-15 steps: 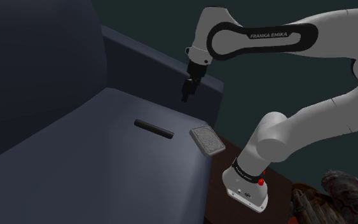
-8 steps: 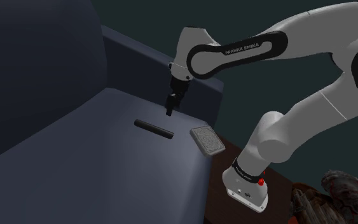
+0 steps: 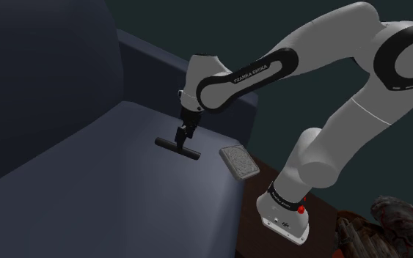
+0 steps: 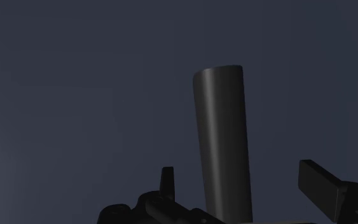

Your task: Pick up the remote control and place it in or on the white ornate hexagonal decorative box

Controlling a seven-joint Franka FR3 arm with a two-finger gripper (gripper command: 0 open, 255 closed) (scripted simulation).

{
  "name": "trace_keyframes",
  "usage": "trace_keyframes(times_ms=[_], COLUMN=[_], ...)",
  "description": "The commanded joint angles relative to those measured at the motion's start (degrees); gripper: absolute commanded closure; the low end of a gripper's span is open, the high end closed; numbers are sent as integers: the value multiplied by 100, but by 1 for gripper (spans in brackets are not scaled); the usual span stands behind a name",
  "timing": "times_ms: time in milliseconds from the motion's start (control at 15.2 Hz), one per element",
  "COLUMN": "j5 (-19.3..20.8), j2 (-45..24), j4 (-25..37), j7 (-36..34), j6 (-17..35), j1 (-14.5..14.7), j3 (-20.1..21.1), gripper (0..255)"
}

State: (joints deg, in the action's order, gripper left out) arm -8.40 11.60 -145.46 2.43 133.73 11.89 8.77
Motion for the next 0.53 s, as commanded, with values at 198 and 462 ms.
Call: trace_keyframes(times_ms=[198,462], j5=[-8,-8], j2=[-345,-382], j4=[-103,-117], j7=[-6,-7], j6=[454,505], j1=[17,19], j3=[37,40], gripper=[0,0])
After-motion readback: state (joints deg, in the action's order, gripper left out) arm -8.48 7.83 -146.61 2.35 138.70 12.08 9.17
